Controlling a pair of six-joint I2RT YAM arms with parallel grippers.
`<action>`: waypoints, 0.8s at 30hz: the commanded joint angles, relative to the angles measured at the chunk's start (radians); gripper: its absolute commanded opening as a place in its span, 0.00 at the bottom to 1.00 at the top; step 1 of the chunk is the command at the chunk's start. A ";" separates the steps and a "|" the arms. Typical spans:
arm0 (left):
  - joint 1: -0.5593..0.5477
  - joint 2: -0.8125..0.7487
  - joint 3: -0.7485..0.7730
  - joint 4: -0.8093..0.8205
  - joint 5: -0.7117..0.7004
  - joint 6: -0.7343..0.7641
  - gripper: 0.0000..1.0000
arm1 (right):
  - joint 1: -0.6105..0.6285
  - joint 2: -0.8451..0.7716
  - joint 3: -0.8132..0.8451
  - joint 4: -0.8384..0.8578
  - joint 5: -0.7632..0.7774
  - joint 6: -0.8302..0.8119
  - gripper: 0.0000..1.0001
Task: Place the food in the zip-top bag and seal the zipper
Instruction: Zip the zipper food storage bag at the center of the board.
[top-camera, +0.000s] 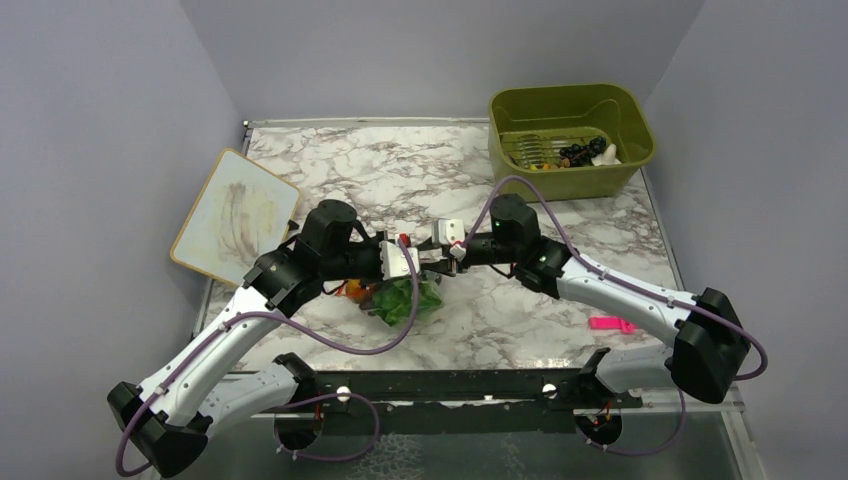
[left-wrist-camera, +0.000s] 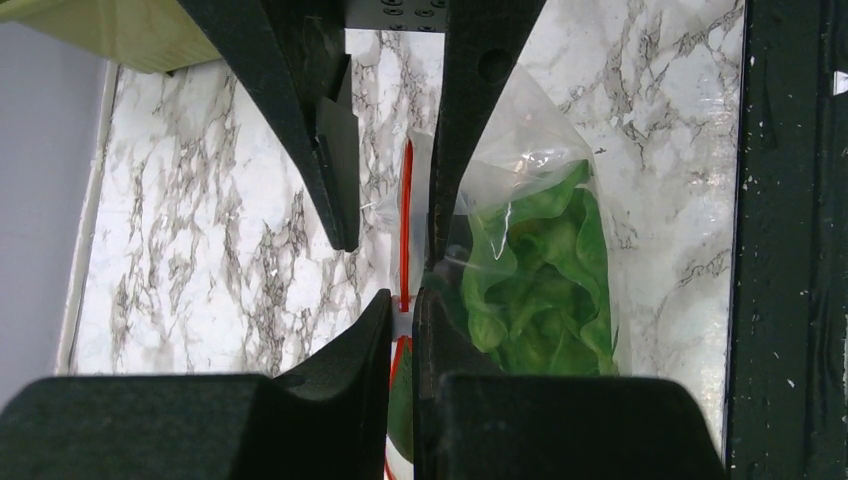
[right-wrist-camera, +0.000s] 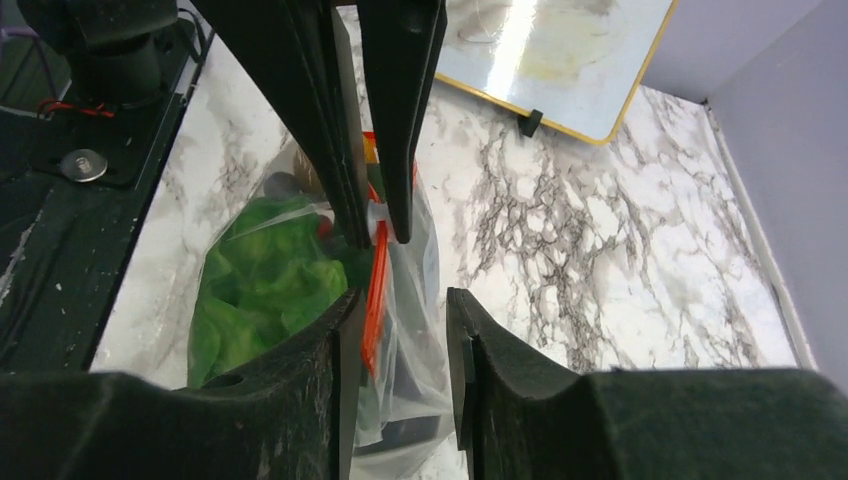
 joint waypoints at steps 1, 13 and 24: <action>0.000 -0.016 0.014 0.006 0.028 0.014 0.00 | -0.002 0.001 0.041 -0.073 0.011 -0.029 0.31; 0.001 -0.011 0.003 0.008 0.030 0.019 0.00 | -0.002 0.035 0.048 0.092 -0.092 0.077 0.11; 0.001 -0.068 -0.083 0.020 -0.058 -0.016 0.00 | -0.052 -0.026 -0.132 0.500 0.121 0.342 0.01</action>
